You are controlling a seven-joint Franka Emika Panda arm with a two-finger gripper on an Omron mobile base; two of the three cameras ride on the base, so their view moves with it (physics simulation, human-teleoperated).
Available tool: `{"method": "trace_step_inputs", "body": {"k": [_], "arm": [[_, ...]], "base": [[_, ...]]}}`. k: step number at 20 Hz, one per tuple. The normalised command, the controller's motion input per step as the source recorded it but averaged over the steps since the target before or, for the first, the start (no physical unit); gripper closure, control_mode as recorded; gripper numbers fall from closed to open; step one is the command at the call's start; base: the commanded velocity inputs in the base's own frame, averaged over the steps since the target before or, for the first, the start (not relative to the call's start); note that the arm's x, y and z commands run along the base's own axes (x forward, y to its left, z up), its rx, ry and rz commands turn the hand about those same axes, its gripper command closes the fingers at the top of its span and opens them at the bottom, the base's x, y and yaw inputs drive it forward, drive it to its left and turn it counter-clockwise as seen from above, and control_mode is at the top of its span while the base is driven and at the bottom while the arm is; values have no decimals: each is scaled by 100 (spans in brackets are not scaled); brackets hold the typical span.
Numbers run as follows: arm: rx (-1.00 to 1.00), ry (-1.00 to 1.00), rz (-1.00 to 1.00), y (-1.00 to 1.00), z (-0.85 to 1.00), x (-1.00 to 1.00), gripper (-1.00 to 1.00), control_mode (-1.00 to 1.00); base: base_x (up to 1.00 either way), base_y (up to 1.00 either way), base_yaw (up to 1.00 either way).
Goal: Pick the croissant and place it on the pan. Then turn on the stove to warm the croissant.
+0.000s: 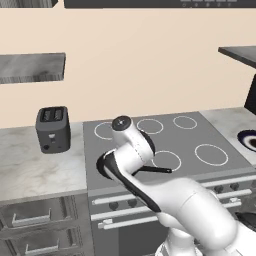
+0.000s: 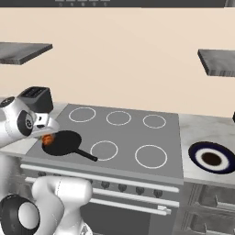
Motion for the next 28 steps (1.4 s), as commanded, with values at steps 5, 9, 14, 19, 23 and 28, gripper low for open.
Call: {"method": "trace_step_inputs", "body": {"k": [5,9,14,19,23,28], "arm": [[0,0,0,12,-34,46,100,-100],[0,0,0,0,-11,41,100,-100],[0,0,0,7,-4,7,100,-100],[0,-1,0,1,-29,27,100,-100],[0,-3,0,0,-41,43,100,-100],[-1,-3,0,16,-32,34,-100,-100]], "base": [[0,0,0],[0,0,0],[0,0,0],[0,0,0],[0,0,0],[0,0,0]]}}
